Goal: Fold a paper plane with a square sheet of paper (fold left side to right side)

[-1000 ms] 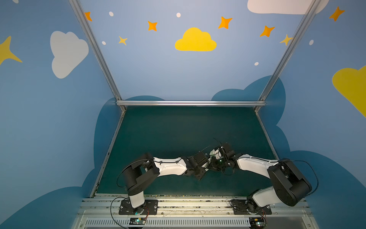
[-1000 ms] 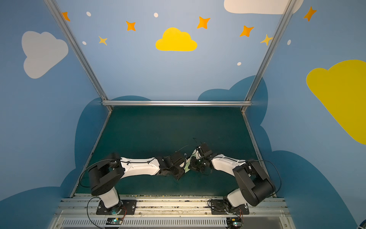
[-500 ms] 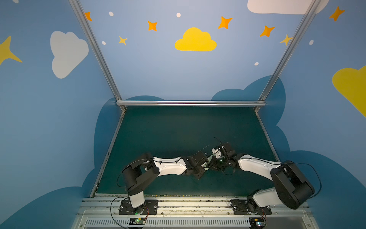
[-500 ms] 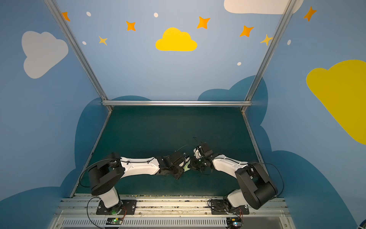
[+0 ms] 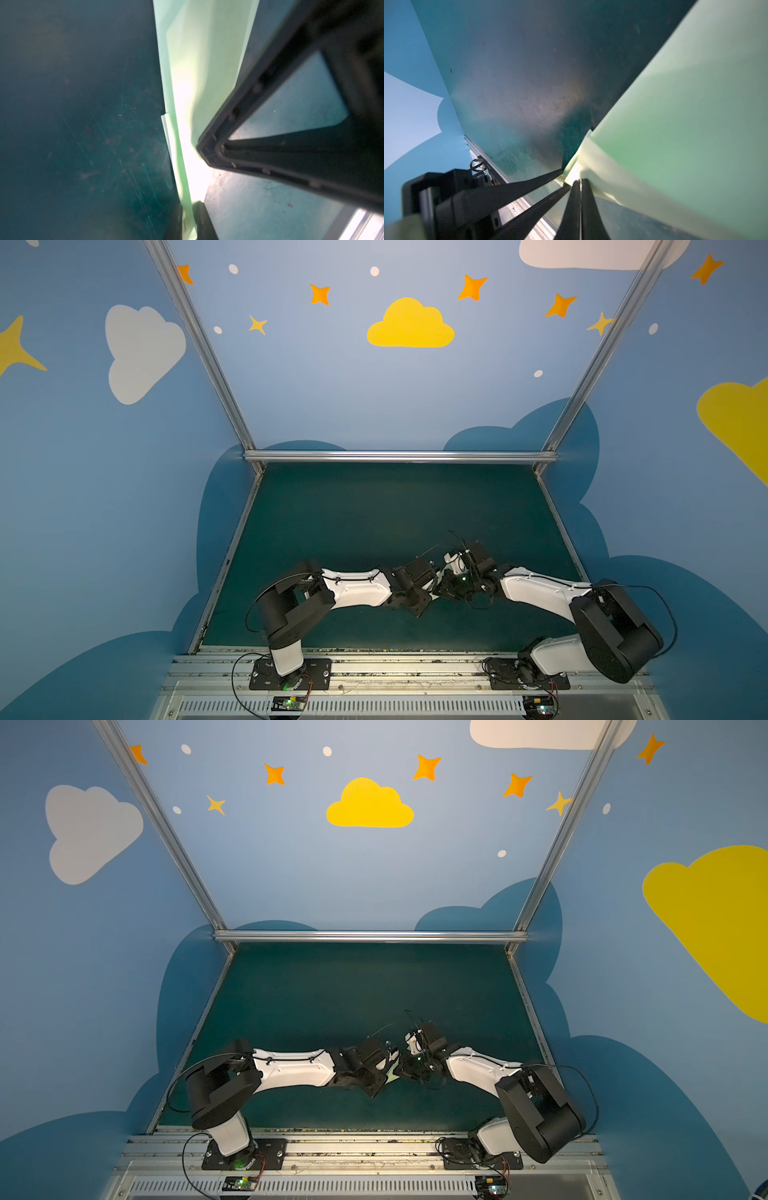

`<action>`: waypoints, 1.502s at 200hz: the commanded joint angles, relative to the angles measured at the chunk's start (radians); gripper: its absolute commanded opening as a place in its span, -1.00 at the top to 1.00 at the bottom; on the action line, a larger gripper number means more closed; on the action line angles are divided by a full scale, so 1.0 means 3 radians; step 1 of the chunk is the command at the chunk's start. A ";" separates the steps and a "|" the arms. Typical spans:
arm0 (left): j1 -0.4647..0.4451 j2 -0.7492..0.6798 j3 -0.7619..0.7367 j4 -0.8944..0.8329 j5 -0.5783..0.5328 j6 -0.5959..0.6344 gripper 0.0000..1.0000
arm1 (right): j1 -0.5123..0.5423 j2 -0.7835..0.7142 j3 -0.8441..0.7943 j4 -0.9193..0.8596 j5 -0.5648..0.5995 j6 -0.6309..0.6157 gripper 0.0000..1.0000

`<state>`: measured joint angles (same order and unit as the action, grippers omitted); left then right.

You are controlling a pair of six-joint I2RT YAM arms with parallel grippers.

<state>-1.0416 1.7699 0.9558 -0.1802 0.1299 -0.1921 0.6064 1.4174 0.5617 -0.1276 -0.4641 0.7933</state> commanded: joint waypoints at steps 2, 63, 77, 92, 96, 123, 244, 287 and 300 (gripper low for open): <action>-0.0031 0.0111 -0.0031 -0.0231 0.0167 -0.0042 0.73 | 0.0034 0.0064 -0.0067 0.0067 0.0024 0.0058 1.00; -0.0025 0.0054 -0.0028 -0.0166 0.0336 -0.0190 0.75 | 0.0024 0.0224 -0.0113 0.0113 0.0112 0.0025 1.00; 0.0006 -0.0017 -0.0078 -0.0086 0.0400 -0.0276 0.69 | 0.0004 0.0240 -0.0132 0.0104 0.0126 0.0000 1.00; 0.0041 -0.0106 -0.0139 -0.0026 0.0441 -0.0341 0.60 | -0.0019 0.0238 -0.0158 0.0101 0.0131 -0.0020 1.00; 0.0058 -0.0133 -0.0147 -0.0023 0.0437 -0.0349 0.58 | -0.0029 0.0244 -0.0159 0.0100 0.0131 -0.0026 1.00; 0.0112 -0.0333 -0.0226 0.0020 0.0424 -0.0423 0.52 | -0.0065 0.0257 -0.0159 0.0068 0.0131 -0.0067 1.00; 0.0039 -0.0275 -0.0040 0.0033 0.0654 -0.0295 0.93 | -0.0083 0.0297 -0.0195 0.0084 0.0125 -0.0078 1.00; 0.0036 -0.0081 0.0050 0.0116 0.0689 -0.0266 0.93 | -0.0079 0.0282 -0.0200 0.0078 0.0126 -0.0067 1.00; 0.0041 -0.0033 0.0061 0.0130 0.0662 -0.0245 0.93 | -0.0082 0.0278 -0.0200 0.0072 0.0125 -0.0066 1.00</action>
<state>-1.0298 1.7351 0.9569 -0.1463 0.3279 -0.2897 0.5850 1.4769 0.5327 -0.0628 -0.4877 0.7807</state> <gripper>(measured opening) 0.047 0.048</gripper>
